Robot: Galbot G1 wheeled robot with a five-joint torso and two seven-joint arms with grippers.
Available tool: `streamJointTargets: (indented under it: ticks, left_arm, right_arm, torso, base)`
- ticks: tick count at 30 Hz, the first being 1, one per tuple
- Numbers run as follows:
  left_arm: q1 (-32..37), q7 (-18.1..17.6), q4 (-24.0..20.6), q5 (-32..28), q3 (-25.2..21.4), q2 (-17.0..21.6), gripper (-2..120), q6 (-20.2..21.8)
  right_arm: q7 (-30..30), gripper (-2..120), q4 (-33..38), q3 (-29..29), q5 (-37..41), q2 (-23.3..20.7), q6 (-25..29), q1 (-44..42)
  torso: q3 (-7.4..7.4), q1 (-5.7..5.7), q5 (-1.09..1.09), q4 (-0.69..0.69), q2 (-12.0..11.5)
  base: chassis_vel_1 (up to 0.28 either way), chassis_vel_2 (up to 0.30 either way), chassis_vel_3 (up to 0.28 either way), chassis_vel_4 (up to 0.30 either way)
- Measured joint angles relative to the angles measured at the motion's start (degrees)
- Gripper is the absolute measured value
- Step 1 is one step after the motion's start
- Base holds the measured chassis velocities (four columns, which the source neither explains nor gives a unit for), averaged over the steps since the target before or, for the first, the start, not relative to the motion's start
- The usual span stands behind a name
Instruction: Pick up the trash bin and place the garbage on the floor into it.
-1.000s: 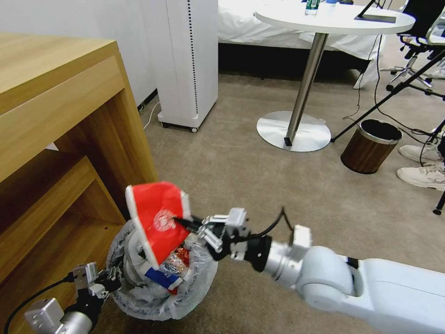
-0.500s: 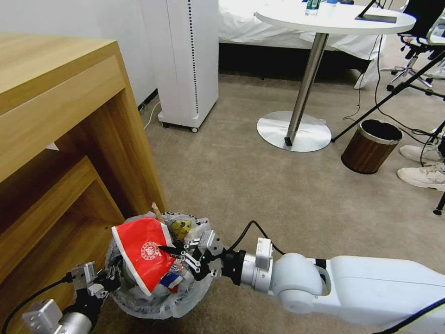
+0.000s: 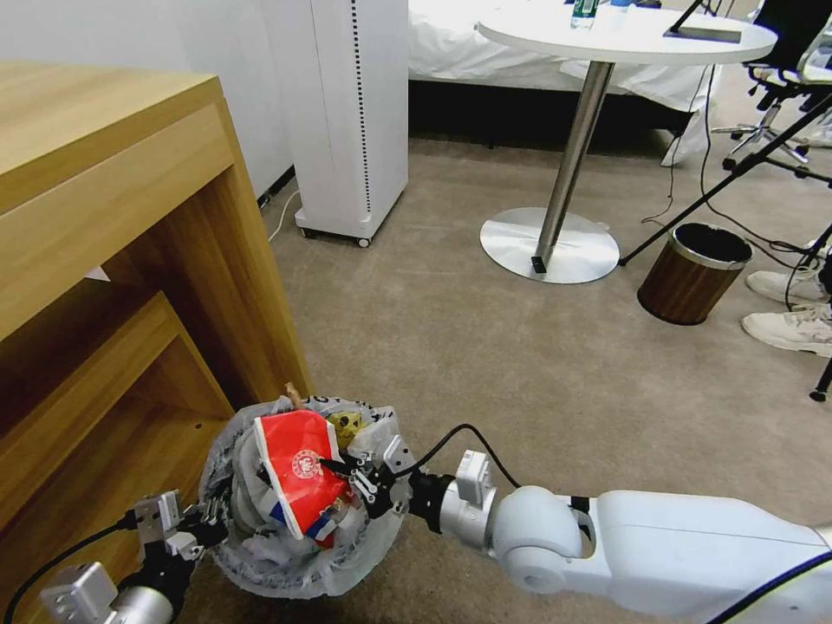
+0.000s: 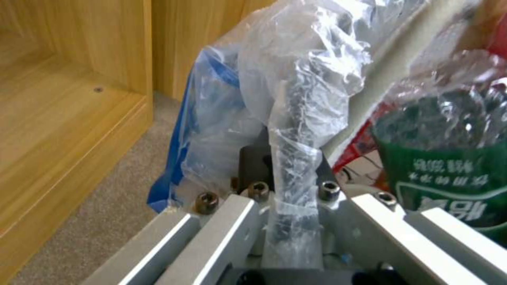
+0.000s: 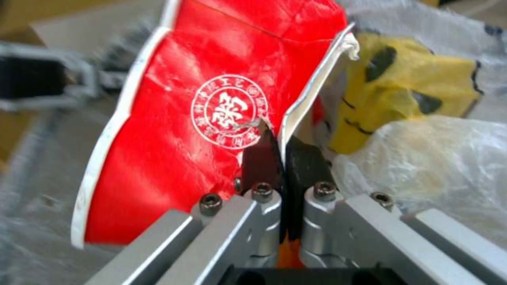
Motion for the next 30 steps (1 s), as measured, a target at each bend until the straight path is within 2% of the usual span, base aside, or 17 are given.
streamJointTargets:
  ticks: [7,10,13,14,17,19,21,22,25,26,29,30]
  left_arm:
    - [0.03,0.32,0.15,0.23,-0.03,-0.09,0,-0.33]
    - [-0.2,0.35,0.45,0.24,0.13,-0.11,0,-0.34]
    - [-0.52,0.41,0.8,0.23,0.29,-0.06,0,-0.34]
    - [-0.52,0.41,0.8,0.23,0.29,-0.06,0,-0.34]
    - [-0.7,0.42,0.93,0.14,0.3,0.16,0,-0.31]
    - [-0.72,0.42,0.94,0.09,0.3,0.23,0,-0.27]
    - [-0.74,0.43,0.94,0.04,0.29,0.29,0,-0.2]
    - [-0.74,0.43,0.94,0.04,0.29,0.29,0,-0.2]
    - [-0.72,0.41,0.96,0.02,0.29,0.32,0,-0.17]
    - [-0.72,0.41,0.96,0.02,0.29,0.32,0,-0.17]
    - [-0.61,0.4,0.96,0.02,0.29,0.5,0,-0.08]
    - [-0.61,0.4,0.96,0.02,0.29,0.5,0,-0.08]
  right_arm:
    - [2.32,0,0.06,-0.23,0.47,0.8,-1.35,0.13]
    - [2.35,6,0.47,-0.09,0.42,0.57,-1.12,0.03]
    - [2.3,20,1.0,0.25,-0.04,0.02,-0.42,-0.43]
    - [2.3,20,1.0,0.25,-0.04,0.02,-0.42,-0.43]
    - [2.05,32,1.62,0.56,-0.24,-0.48,-0.02,-0.72]
    - [2.0,35,1.79,0.6,-0.31,-0.61,0.02,-0.77]
    - [1.88,45,1.99,0.65,-0.44,-0.78,0.11,-0.83]
    - [1.88,45,1.99,0.65,-0.44,-0.78,0.11,-0.83]
    - [1.63,63,2.47,0.77,-0.93,-0.95,0.66,-0.94]
    - [1.63,63,2.47,0.77,-0.93,-0.95,0.66,-0.94]
    - [1.54,77,3.19,0.86,-1.14,-1.01,0.81,-0.92]
    - [1.54,77,3.19,0.86,-1.14,-1.01,0.81,-0.92]
  torso:
    - [0.0,0.0,0.0,0.0,0.0]
    - [0.0,0.0,-0.01,0.0,0.0]
    - [0.0,0.0,0.0,0.0,0.0]
    - [0.0,0.0,0.0,0.0,0.0]
    - [0.0,0.0,0.0,0.0,0.0]
    - [0.0,0.0,0.0,0.0,0.0]
    - [0.0,0.0,0.0,0.0,0.0]
    - [0.0,0.0,0.0,0.0,0.0]
    - [0.0,0.0,0.0,0.0,0.0]
    - [0.0,0.0,0.0,0.0,0.0]
    - [0.0,0.0,0.0,0.0,0.0]
    - [0.0,0.0,0.0,0.0,0.0]
  base:
    - [0.0,0.0,0.0,0.0]
    - [0.0,0.0,0.0,0.0]
    - [0.0,0.0,0.0,0.0]
    - [0.0,0.0,0.0,0.0]
    - [0.0,0.0,0.0,0.0]
    - [0.0,0.0,0.0,0.0]
    - [0.0,0.0,0.0,0.0]
    - [0.0,0.0,0.0,0.0]
    - [0.0,0.0,0.0,0.0]
    - [0.0,0.0,0.0,0.0]
    - [0.0,0.0,0.0,0.0]
    - [0.0,0.0,0.0,0.0]
